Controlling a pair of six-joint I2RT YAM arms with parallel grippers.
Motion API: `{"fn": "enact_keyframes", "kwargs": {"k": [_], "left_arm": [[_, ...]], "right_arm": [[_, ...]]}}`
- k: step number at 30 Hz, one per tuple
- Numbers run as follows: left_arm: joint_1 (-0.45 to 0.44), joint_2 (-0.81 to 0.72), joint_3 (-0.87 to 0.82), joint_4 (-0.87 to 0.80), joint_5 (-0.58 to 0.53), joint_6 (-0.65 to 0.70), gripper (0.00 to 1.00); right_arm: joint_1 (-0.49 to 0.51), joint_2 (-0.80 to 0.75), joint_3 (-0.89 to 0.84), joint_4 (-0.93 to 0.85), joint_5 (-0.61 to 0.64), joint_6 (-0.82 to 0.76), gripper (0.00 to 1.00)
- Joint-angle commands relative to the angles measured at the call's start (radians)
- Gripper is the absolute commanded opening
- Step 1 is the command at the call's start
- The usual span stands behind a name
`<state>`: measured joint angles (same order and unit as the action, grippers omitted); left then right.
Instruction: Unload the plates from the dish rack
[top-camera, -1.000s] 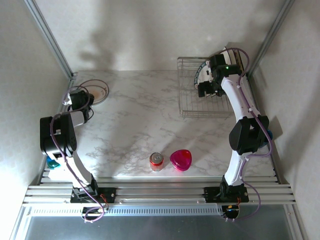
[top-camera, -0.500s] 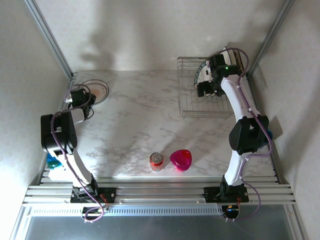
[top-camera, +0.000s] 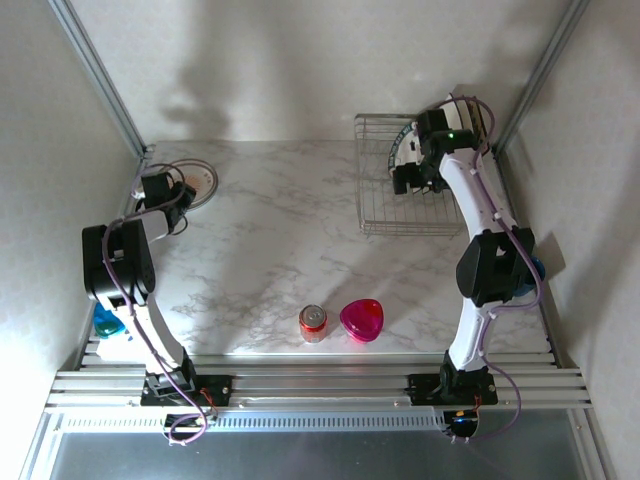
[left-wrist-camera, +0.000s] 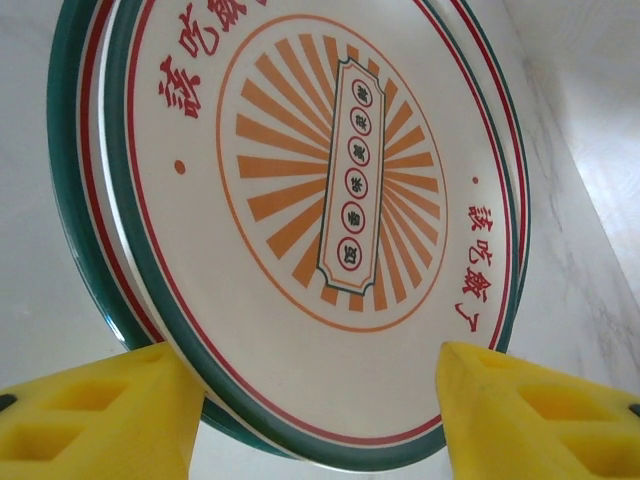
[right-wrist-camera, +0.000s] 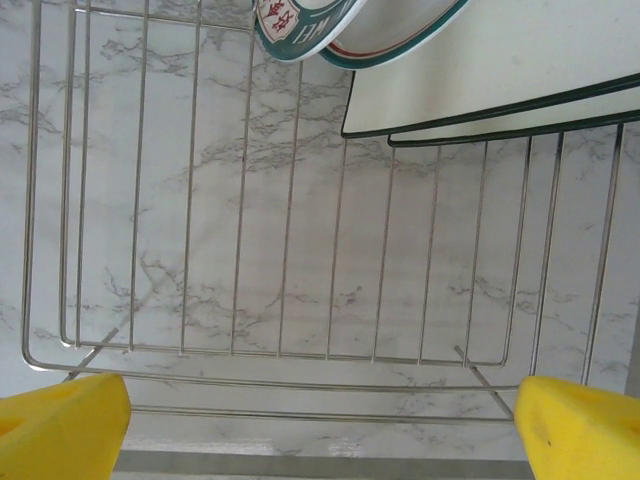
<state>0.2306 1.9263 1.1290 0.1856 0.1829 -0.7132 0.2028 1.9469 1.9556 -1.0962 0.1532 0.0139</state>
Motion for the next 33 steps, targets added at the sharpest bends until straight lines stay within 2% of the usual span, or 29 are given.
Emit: {"fn": "enact_keyframes", "kwargs": {"k": [1,9,14,17,22,30,33], "left_arm": [[-0.008,-0.011,0.035,-0.083,-0.026,0.09,0.65],[-0.02,-0.039,0.052,-0.188,-0.084,0.191,0.76],[-0.035,-0.089,0.037,-0.226,-0.153,0.241,0.86],[-0.064,-0.137,0.036,-0.259,-0.221,0.275,0.99],[-0.142,-0.222,0.096,-0.356,-0.308,0.358,1.0],[-0.273,-0.129,0.48,-0.721,-0.234,0.566,1.0],[-0.289,-0.103,0.558,-0.789,-0.134,0.616,1.0]], "right_arm": [[0.012,0.013,0.044,-0.016,-0.015,-0.008,0.99],[0.021,0.023,0.079,-0.032,-0.015,-0.012,0.99],[0.027,0.025,0.102,-0.041,-0.013,-0.014,0.99],[0.034,0.033,0.131,-0.047,-0.013,-0.012,0.99],[0.046,0.054,0.199,-0.045,0.002,-0.009,0.99],[0.044,0.194,0.41,-0.049,0.093,-0.001,0.99],[0.037,0.259,0.479,-0.024,0.113,0.001,0.99]]}}
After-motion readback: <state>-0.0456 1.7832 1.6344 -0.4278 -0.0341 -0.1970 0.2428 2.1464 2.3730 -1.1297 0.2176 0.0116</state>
